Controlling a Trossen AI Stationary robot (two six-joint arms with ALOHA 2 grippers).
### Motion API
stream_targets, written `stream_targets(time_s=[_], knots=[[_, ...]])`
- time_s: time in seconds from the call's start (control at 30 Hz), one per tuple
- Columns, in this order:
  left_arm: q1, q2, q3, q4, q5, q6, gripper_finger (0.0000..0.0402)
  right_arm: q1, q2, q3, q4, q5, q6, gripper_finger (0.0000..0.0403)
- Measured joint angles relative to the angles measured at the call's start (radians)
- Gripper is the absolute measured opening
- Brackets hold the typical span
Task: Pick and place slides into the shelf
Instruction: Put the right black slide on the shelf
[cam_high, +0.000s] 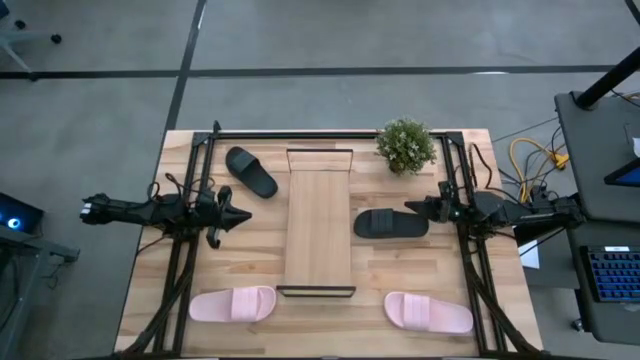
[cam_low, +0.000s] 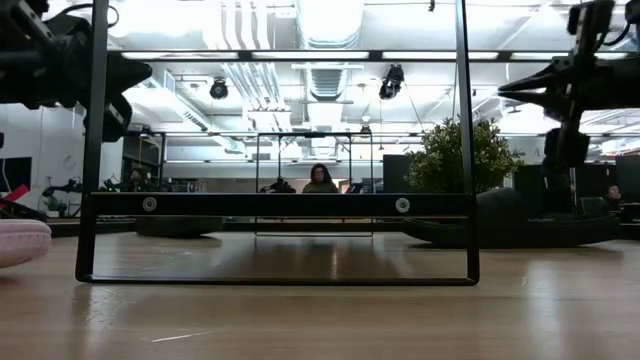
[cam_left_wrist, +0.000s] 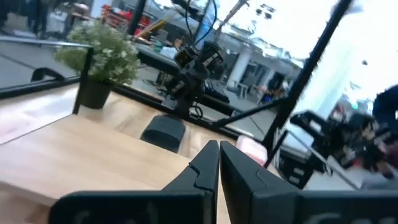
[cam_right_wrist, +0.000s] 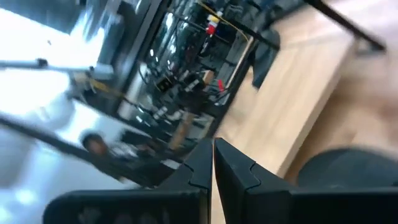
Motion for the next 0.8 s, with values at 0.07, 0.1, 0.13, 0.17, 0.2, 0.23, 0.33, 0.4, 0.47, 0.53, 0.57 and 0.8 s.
stream_targets(time_s=[0.07, 0.1, 0.13, 0.17, 0.2, 0.23, 0.33, 0.4, 0.47, 0.53, 0.57, 0.8], knots=[[0.0, 0.0, 0.0, 0.002, -0.005, -0.029, 0.0, 0.0, 0.003, 0.0, 0.0, 0.003, 0.115, 0.0009], [0.0, 0.0, 0.0, 0.003, -0.005, -0.05, 0.0, 0.0, 0.004, 0.0, 0.0, 0.003, 0.153, 0.0009], [0.0, 0.0, 0.0, 0.003, -0.005, -0.079, 0.0, 0.0, 0.006, 0.0, 0.0, 0.002, 0.178, 0.0009], [0.0, 0.0, 0.0, 0.002, -0.007, -0.108, 0.0, 0.0, 0.008, 0.0, 0.0, 0.0, 0.185, 0.0009], [0.0, 0.0, 0.0, 0.0, -0.012, -0.131, 0.0, 0.0, 0.01, 0.0, 0.0, -0.001, 0.183, 0.0009], [0.0, 0.001, 0.0, -0.001, -0.021, -0.14, 0.0, 0.0, 0.01, 0.0, 0.0, -0.006, 0.175, 0.0012], [0.0, 0.0, 0.0, 0.007, -0.037, -0.142, 0.0, 0.0, 0.01, -0.001, 0.022, -0.038, 0.136, 0.0035], [0.0, 0.004, 0.0, 0.031, -0.063, -0.15, 0.0, 0.0, 0.01, -0.002, 0.099, -0.083, 0.102, 0.0063], [0.0, 0.005, 0.0, 0.047, -0.103, -0.16, 0.0, 0.0, 0.01, -0.001, 0.168, -0.128, 0.086, 0.0099], [0.0, 0.005, 0.0, 0.059, -0.149, -0.16, 0.0, 0.0, 0.01, -0.001, 0.175, -0.16, 0.1, 0.0138], [0.0, 0.005, 0.0, 0.058, -0.172, -0.16, 0.0, 0.0, 0.01, -0.001, 0.165, -0.154, 0.123, 0.0155], [0.0, 0.006, 0.0, 0.113, -0.244, -0.16, 0.0, 0.0, 0.054, -0.001, 0.258, -0.069, 0.124, 0.0231]])
